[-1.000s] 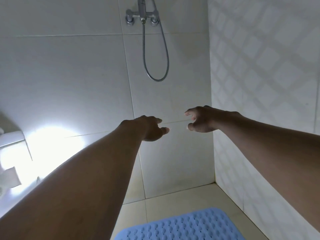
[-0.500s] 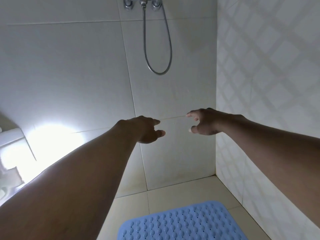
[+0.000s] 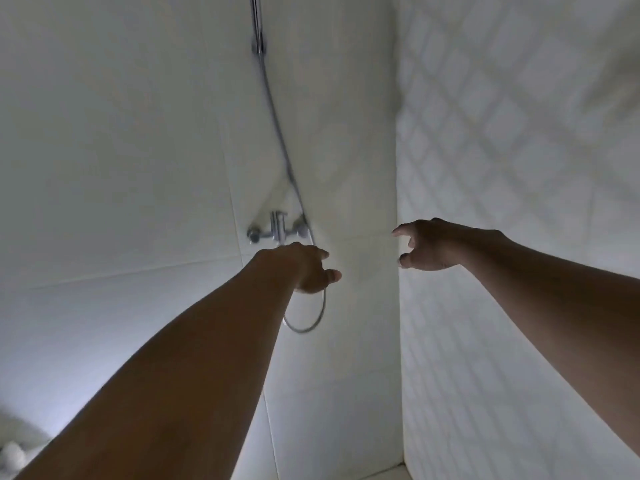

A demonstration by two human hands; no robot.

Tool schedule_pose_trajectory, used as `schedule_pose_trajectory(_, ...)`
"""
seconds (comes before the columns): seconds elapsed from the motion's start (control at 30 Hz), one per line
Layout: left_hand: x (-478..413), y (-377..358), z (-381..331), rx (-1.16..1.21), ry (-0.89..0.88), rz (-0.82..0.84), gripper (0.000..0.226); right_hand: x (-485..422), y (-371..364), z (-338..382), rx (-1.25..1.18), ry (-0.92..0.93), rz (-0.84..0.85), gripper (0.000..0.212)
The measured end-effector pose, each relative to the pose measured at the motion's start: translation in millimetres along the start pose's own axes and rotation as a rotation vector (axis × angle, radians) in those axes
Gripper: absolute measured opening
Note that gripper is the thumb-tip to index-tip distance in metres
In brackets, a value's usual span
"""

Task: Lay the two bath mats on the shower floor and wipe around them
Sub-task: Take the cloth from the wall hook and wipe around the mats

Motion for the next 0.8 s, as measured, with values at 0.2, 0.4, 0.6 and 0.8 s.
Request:
schedule_pose_trajectory(0.2, 7.4, 106.9, -53.0, 0.065, -0.026, -0.041, 0.066, 55.6, 111.1, -41.5, 0.020, -0.086, -0.015, 0.079)
schedule_pose_trajectory(0.4, 3.9, 146.2, -117.4, 0.004, -0.106, -0.001, 0.065, 93.2, 139.5, -90.7, 0.071, -0.249, -0.005, 0.080)
schedule_pose_trajectory(0.6, -17.9, 187.6, -187.8, -0.071, -0.301, -0.034, 0.065, 128.4, 164.5, -118.9, 0.104, -0.450, -0.035, 0.065)
schedule_pose_trajectory(0.8, -11.9, 206.1, -276.6, -0.127, -0.631, -0.018, 0.060, 182.8, 173.5, -143.2, 0.046, -0.731, -0.018, 0.052)
Point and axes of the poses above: each hand's wrist, its own x-axis away from the middle knuckle, its own y-axis out of the back of the hand, z = x × y, the point moved 5 cm from there along -x, towards the middle knuckle, and after that the axes turned 11 degrees about z, right-handed, at the moved point
